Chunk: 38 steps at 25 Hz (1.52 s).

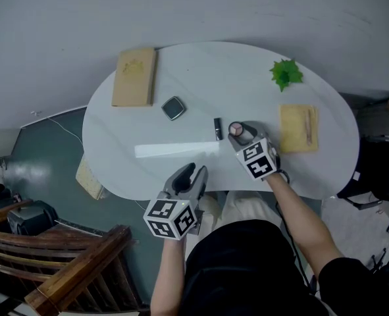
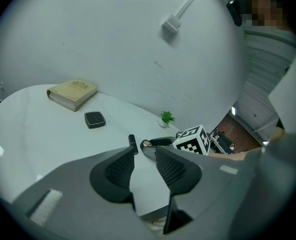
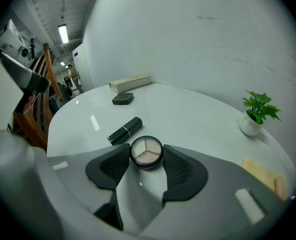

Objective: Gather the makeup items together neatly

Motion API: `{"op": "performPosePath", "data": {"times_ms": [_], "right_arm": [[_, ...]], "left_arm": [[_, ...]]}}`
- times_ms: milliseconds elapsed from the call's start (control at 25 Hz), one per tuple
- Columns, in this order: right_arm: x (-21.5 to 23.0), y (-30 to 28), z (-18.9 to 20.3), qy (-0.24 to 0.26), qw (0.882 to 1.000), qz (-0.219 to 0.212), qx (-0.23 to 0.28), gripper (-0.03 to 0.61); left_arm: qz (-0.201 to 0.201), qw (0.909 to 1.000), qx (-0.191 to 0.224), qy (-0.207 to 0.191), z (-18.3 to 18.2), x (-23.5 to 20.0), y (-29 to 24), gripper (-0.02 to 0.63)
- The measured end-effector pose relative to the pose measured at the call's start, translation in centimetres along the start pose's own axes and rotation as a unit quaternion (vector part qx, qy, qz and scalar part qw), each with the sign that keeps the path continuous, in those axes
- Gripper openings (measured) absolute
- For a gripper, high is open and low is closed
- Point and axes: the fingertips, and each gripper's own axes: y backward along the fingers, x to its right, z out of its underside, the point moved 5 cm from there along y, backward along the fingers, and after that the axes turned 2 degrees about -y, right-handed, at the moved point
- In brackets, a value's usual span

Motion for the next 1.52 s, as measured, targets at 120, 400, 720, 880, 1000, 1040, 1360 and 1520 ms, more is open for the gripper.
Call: {"op": "performPosePath", "data": {"times_ms": [120, 400, 720, 880, 1000, 1040, 1360, 1520], "right_arm": [[-0.1, -0.1, 0.0, 0.002, 1.000, 0.000, 0.001, 0.218], [0.0, -0.1, 0.1, 0.002, 1.000, -0.010, 0.005, 0.219], [-0.2, 0.9, -0.1, 0.001, 1.000, -0.017, 0.015, 0.219], [-0.5, 2.0, -0.3, -0.008, 1.000, -0.018, 0.023, 0.219], [-0.9, 2.8, -0.5, -0.024, 0.999, -0.021, 0.028, 0.219], [-1.0, 3.1, -0.7, -0.030, 0.999, -0.021, 0.031, 0.219], [-1.4, 5.7, -2.3, -0.060, 0.996, 0.007, 0.060, 0.219], [-1.9, 6.9, -3.4, -0.071, 0.995, 0.023, 0.070, 0.219]], "left_arm": [[-0.002, 1.0000, 0.001, 0.000, 0.0, 0.0, 0.1, 0.133], [-0.008, 1.0000, 0.001, 0.003, 0.5, 0.1, 0.4, 0.133], [-0.015, 0.9999, 0.007, 0.002, 0.8, 0.4, 0.7, 0.134], [-0.017, 0.9998, 0.010, 0.000, 0.6, 0.1, 0.8, 0.135], [-0.016, 0.9998, 0.012, -0.005, 0.1, -0.3, 0.7, 0.135], [-0.013, 0.9998, 0.012, -0.008, -0.1, -0.5, 0.6, 0.137], [0.008, 0.9989, 0.020, -0.041, -2.2, -2.4, -0.5, 0.156], [0.018, 0.9975, 0.018, -0.066, -3.8, -3.8, -1.1, 0.172]]}}
